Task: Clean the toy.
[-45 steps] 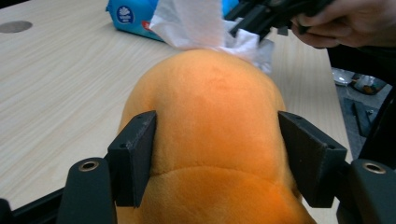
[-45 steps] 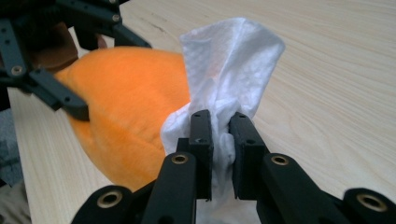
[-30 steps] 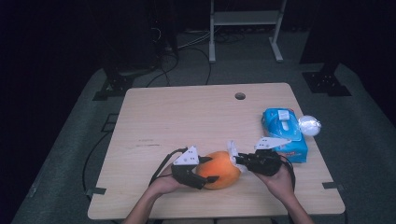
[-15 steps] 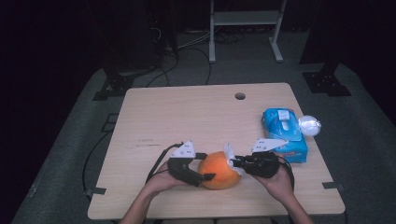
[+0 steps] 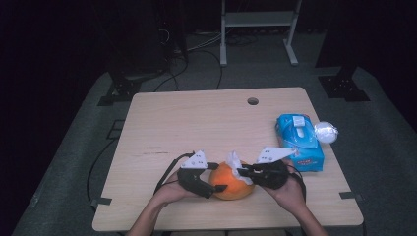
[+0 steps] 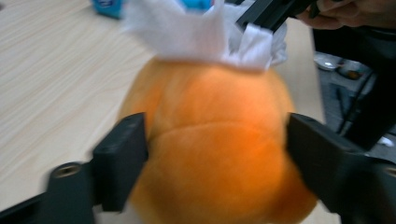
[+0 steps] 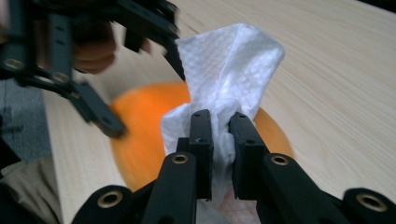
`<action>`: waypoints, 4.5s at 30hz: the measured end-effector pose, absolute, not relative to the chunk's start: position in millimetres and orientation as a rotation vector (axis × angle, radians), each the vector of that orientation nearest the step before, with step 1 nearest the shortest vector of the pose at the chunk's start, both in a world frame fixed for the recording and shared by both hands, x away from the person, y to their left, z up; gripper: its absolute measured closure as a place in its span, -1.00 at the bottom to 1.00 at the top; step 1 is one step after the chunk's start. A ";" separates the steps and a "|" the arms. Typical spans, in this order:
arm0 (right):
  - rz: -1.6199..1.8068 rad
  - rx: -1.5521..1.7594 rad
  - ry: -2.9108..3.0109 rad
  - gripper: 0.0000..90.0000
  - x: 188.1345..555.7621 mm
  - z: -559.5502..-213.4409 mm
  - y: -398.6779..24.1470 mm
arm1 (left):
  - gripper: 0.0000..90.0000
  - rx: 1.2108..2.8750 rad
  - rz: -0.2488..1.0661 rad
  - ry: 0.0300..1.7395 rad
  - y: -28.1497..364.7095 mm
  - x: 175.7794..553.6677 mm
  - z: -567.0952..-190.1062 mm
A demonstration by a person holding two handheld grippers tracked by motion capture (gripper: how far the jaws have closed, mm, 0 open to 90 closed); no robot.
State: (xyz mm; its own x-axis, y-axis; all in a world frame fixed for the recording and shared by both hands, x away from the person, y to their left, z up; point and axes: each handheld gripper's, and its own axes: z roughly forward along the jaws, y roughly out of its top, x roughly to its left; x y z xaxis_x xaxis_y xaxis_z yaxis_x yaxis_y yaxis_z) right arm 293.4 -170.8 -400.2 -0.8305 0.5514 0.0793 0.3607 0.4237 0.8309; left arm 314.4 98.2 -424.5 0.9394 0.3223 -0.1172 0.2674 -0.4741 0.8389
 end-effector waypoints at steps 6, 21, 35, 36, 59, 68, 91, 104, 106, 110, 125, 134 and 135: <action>1.361 0.886 2.455 0.78 297.5 -403.7 -185.9 | -0.50 2.094 0.027 0.407 98.0 315.8 -426.8; 1.379 0.889 2.468 0.78 298.3 -402.6 -182.8 | -0.52 2.068 -0.038 0.431 98.6 319.7 -429.3; 1.327 0.749 2.469 0.78 283.6 -389.8 -158.3 | -0.65 2.063 -0.008 0.431 93.9 317.2 -427.0; 1.332 0.764 2.470 0.78 284.3 -390.2 -160.3 | -0.54 2.062 -0.002 0.414 93.7 316.5 -426.8; 1.385 0.850 2.467 0.78 290.2 -398.1 -161.8 | -0.63 1.990 0.010 0.448 86.2 314.1 -424.2; 1.377 0.861 2.461 0.78 291.9 -403.8 -165.6 | -0.49 2.055 0.051 0.444 93.0 314.9 -433.2; 1.387 0.932 2.502 0.78 289.0 -401.3 -189.0 | -0.51 2.043 0.009 0.543 106.6 326.1 -441.5; 1.364 0.954 2.510 0.78 294.6 -401.7 -194.6 | -0.63 2.069 -0.066 0.503 99.9 321.8 -438.5; 1.348 0.931 2.538 0.78 294.2 -402.5 -188.8 | -0.70 2.084 -0.073 0.486 98.2 319.8 -436.1; 1.371 0.903 2.615 0.78 296.1 -414.4 -187.3 | -0.83 2.095 -0.027 0.417 95.5 314.9 -429.3; 1.417 0.894 2.524 0.77 295.4 -400.6 -191.9 | -0.14 2.102 0.174 0.316 79.5 304.4 -423.9; 1.355 0.932 2.458 0.78 302.7 -411.8 -187.3 | -0.34 2.060 0.176 0.462 95.0 320.9 -436.3; 1.327 0.951 2.469 0.78 306.2 -417.3 -188.7 | -0.38 2.061 0.162 0.472 98.0 322.7 -438.0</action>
State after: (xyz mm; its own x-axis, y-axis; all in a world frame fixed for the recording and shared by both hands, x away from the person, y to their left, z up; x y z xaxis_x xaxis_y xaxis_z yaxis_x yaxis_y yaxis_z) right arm 306.2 -188.7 -417.3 -0.7787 0.6127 0.1346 0.4503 0.3967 0.7999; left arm 322.7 98.0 -438.0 0.9156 0.3947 -0.0765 0.2641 -0.4471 0.8546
